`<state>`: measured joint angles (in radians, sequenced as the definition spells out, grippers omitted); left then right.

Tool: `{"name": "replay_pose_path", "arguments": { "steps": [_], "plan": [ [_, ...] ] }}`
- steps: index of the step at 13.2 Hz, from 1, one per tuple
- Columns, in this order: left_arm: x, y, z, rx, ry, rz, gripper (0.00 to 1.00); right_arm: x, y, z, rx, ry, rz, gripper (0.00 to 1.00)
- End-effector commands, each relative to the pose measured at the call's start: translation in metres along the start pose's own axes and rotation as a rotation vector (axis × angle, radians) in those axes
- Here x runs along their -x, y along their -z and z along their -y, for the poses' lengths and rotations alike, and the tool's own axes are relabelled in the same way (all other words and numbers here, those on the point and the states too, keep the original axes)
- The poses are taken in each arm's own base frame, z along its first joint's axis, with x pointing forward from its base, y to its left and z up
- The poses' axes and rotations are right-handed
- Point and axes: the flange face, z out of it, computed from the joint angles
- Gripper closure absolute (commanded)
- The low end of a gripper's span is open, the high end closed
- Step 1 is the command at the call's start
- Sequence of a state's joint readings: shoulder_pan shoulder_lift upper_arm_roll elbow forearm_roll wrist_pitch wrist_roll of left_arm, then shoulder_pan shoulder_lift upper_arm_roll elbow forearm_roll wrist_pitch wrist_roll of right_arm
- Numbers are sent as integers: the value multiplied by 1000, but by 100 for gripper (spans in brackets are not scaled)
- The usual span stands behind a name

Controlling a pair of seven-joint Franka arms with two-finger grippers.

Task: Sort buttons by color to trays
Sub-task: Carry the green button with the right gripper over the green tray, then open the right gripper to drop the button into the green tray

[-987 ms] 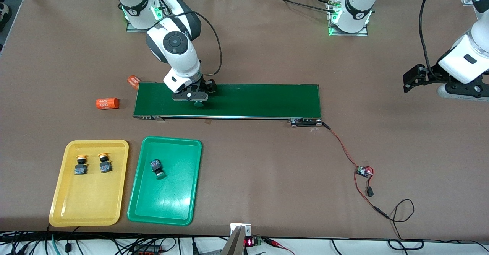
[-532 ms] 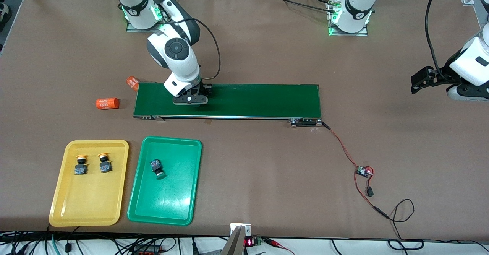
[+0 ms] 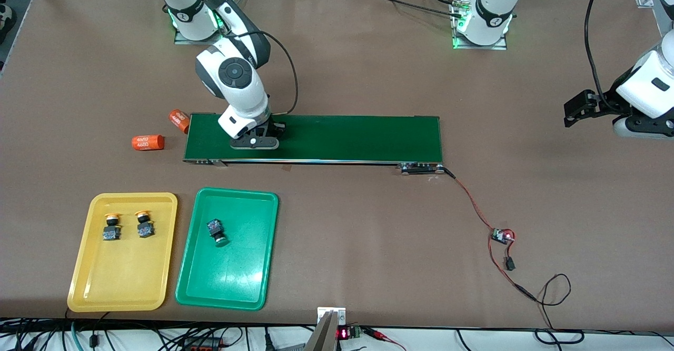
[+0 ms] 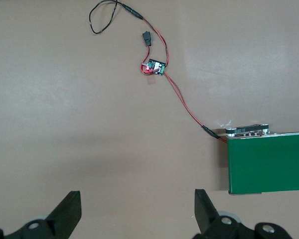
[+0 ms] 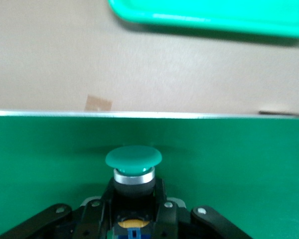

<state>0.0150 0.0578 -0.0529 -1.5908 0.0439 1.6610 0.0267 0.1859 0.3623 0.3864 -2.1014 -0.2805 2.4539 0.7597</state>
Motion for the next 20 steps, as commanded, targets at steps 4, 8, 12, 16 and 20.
{"name": "replay_pose_path", "arguments": {
  "steps": [4,8,12,16,20],
  "plan": [
    [-1,7,-3,-10,-6,2,0,-80,53,-24,-46,39,-133,94],
    [-2,6,-4,-10,-8,0,0,-162,35,-54,-51,78,-191,94],
    [-1,11,-6,-9,-14,-2,0,-204,-8,-72,-47,85,-197,94],
    [-1,10,-3,-7,-7,0,0,-217,-50,-78,-54,139,-223,93],
    [0,10,-3,-7,-7,0,0,-218,-61,-81,-62,135,-246,45]
  ]
}}
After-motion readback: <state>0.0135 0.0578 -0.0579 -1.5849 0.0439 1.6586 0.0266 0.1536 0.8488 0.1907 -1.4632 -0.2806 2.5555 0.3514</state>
